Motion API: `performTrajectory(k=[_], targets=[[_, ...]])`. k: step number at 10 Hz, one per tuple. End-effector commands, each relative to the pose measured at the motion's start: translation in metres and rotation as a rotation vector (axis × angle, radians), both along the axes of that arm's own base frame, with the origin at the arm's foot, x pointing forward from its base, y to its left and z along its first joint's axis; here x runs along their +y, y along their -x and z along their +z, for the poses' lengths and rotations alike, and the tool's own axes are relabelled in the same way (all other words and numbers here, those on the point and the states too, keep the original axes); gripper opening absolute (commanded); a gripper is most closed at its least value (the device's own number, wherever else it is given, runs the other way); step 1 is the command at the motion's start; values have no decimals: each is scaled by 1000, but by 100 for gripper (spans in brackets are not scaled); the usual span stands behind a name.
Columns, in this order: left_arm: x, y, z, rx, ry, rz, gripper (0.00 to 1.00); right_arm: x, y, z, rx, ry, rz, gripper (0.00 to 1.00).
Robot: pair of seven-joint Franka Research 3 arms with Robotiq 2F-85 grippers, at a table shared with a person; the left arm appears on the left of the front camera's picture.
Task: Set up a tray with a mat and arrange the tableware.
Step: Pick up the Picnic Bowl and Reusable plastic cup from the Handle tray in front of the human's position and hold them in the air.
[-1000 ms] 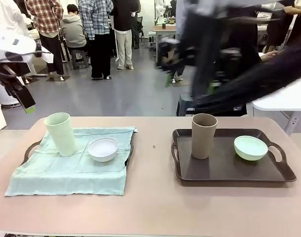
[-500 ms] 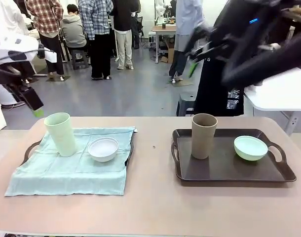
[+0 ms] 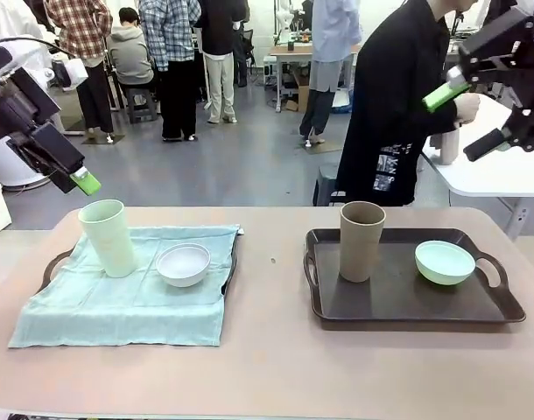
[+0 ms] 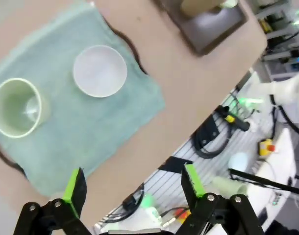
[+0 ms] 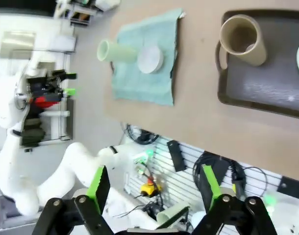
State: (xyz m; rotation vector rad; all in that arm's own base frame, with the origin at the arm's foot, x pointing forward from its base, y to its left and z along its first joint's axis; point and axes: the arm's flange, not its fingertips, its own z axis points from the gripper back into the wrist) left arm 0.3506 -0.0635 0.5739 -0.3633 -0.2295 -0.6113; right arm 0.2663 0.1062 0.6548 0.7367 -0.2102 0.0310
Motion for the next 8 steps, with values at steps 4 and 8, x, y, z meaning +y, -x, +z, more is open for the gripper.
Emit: performTrajectory(k=[4, 8], targets=[[-1, -8, -9, 185, 430, -4, 100, -51, -15, -32, 86, -500, 33, 95], [87, 3, -42, 330, 1012, 147, 100, -154, 39, -111, -32, -900, 145, 95]])
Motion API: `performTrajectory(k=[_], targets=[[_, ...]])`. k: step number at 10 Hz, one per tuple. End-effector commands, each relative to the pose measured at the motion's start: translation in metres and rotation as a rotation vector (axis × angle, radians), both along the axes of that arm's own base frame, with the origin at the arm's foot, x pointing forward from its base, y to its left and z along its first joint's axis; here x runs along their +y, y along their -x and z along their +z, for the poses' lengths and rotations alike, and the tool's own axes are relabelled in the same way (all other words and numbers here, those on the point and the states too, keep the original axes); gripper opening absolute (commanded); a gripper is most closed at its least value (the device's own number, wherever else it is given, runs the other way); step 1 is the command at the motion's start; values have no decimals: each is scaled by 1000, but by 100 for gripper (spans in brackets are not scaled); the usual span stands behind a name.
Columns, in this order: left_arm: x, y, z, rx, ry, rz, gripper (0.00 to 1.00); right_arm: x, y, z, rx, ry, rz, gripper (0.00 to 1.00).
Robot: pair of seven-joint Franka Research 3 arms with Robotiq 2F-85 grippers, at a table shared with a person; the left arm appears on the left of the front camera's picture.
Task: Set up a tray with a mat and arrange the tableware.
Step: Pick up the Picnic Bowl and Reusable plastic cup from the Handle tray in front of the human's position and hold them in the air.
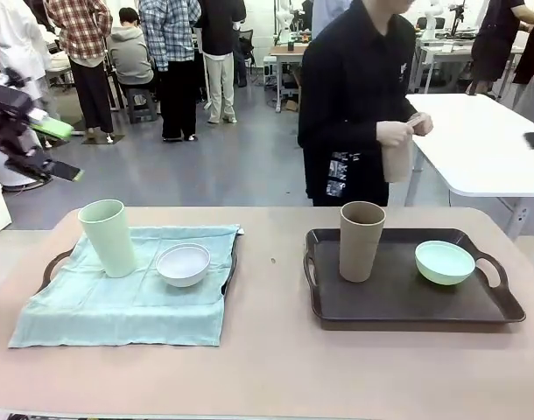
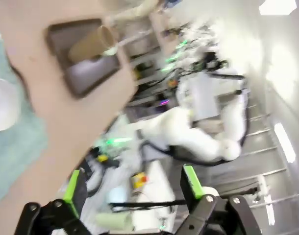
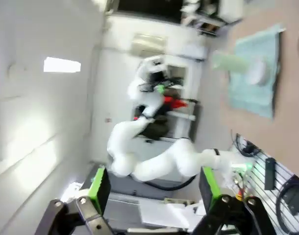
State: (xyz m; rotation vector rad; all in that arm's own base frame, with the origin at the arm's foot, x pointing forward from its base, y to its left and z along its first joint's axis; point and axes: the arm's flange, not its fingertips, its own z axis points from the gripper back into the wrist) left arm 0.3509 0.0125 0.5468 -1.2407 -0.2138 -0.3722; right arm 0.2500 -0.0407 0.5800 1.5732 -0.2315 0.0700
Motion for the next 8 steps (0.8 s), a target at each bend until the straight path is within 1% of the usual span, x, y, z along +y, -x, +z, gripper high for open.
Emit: performTrajectory(k=[1, 2, 3, 4, 7, 8], targets=[[25, 5, -25, 92, 228, 113, 100, -24, 37, -52, -1, -104, 30, 95], [32, 8, -28, 129, 248, 126, 100, -30, 45, -64, 11, -109, 32, 95], [27, 8, -27, 120, 219, 120, 100, -27, 44, -67, 40, -59, 31, 95], [39, 9, -25, 101, 215, 91, 100, -53, 22, -18, -12, -125, 19, 95], [39, 9, -25, 101, 215, 91, 100, -53, 22, -18, -12, -125, 19, 95], [39, 9, -25, 101, 215, 91, 100, -57, 23, -25, 17, -122, 21, 95]])
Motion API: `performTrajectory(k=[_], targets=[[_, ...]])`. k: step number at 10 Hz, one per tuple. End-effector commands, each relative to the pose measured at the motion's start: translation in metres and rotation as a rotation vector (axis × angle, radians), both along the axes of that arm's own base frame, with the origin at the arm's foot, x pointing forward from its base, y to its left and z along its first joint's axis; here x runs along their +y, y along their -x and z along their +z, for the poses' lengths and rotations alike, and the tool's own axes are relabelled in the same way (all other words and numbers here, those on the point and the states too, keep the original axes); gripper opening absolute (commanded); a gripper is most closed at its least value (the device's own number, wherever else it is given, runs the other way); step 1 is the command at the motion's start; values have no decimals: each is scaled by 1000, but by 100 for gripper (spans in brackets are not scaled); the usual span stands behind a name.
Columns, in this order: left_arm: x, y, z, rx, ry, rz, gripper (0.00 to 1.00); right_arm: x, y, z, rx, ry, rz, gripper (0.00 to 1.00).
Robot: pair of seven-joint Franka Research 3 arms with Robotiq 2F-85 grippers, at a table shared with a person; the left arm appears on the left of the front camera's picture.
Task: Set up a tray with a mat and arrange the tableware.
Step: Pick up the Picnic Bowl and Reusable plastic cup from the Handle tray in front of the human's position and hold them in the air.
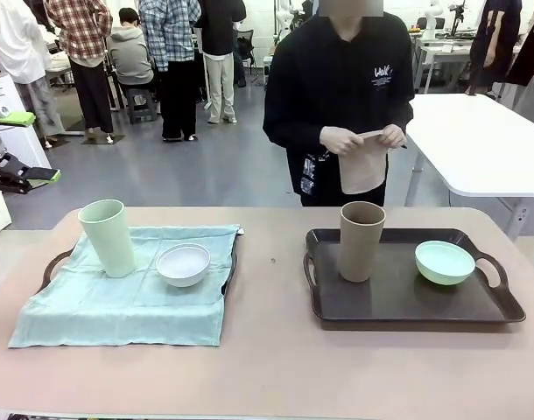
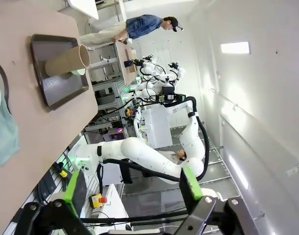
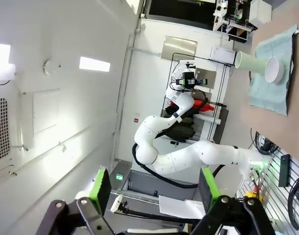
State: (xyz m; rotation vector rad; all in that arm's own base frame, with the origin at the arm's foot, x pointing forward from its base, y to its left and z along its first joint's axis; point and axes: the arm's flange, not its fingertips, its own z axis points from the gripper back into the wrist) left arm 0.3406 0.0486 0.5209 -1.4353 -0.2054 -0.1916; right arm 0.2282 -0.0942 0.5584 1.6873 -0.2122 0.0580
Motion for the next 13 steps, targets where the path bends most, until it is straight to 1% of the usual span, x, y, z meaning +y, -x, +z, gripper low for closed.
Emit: performTrajectory(k=[1, 2, 3, 4, 13], targets=[[3, -1, 1, -25, 19, -3, 100, -9, -4, -11, 40, 62, 16, 95], [3, -1, 1, -25, 19, -3, 100, -17, -8, -18, 36, 81, 19, 95], [3, -1, 1, -25, 19, -3, 100, -20, -14, -19, -32, 89, 23, 95], [3, -1, 1, -25, 19, -3, 100, -5, -2, -11, 43, 42, -1, 95], [3, -1, 1, -25, 19, -3, 100, -5, -2, -11, 43, 42, -1, 95]])
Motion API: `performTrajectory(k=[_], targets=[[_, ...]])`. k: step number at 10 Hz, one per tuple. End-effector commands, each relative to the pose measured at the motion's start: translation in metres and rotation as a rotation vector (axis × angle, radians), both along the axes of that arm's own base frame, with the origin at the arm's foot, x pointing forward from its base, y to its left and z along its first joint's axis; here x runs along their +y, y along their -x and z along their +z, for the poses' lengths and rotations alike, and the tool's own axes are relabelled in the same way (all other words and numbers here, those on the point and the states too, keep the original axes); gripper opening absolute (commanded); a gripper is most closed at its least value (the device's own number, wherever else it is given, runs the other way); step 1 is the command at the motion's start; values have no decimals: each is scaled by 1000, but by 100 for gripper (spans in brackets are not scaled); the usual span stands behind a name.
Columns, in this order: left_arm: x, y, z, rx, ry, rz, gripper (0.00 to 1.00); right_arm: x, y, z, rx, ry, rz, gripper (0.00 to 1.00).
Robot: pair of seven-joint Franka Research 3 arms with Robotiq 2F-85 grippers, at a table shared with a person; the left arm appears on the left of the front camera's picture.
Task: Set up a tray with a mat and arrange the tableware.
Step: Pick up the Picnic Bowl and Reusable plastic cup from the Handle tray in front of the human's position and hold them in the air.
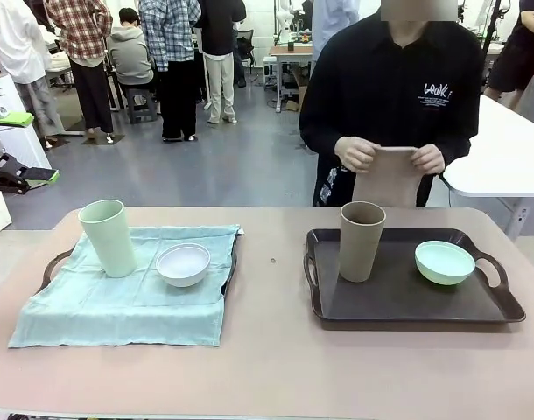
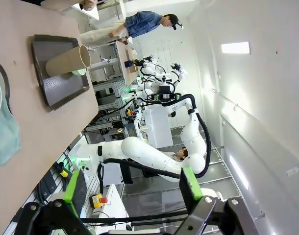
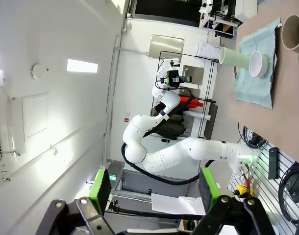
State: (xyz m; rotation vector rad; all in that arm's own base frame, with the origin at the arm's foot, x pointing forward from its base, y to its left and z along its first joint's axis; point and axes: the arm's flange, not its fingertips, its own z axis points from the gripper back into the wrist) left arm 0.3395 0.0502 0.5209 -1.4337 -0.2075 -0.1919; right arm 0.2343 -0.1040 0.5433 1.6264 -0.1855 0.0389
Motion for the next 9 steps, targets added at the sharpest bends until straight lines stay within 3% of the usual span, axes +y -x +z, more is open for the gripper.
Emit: performTrajectory(k=[1, 9], targets=[[1, -2, 1, -24, 20, -4, 100, 5, 4, 4, 13, -19, -2, 95], [1, -2, 1, -24, 20, -4, 100, 5, 4, 4, 13, -19, -2, 95]])
